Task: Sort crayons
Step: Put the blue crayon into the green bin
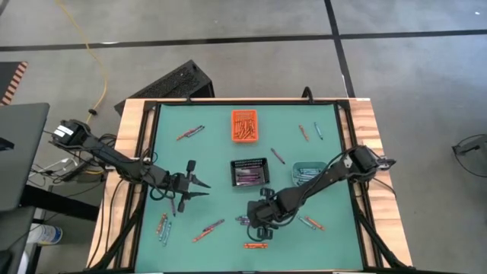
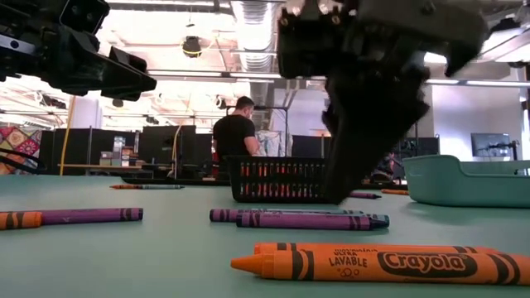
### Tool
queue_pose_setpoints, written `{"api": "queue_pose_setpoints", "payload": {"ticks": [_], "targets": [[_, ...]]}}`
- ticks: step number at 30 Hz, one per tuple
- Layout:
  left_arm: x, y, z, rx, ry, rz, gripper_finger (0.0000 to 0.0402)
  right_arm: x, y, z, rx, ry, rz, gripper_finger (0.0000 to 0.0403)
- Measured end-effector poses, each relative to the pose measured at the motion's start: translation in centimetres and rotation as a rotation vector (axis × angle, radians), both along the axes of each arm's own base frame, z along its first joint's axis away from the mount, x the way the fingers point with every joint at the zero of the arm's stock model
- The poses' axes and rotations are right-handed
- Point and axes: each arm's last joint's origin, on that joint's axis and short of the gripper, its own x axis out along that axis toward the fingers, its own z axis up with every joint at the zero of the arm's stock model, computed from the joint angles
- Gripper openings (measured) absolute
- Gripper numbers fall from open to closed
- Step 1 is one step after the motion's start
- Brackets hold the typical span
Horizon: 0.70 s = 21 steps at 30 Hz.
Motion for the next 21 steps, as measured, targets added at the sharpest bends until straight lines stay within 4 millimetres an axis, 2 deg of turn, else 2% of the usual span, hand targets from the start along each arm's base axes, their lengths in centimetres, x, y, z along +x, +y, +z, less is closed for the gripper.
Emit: {"api": "queue_pose_setpoints", "payload": {"ticks": [6,21], "targets": [[0.0,0.0,-0.01,0.0,0.002,0.0,0.0094,-0.07,0.08,-0.71,-0.015,0.023,0.001,0.0146],[0.0,0.0,-0.06,0.002,0.007,0.0,0.0094,-0.36,0.47,-0.83,-0.027,0.024,0.009,0.0146]]}}
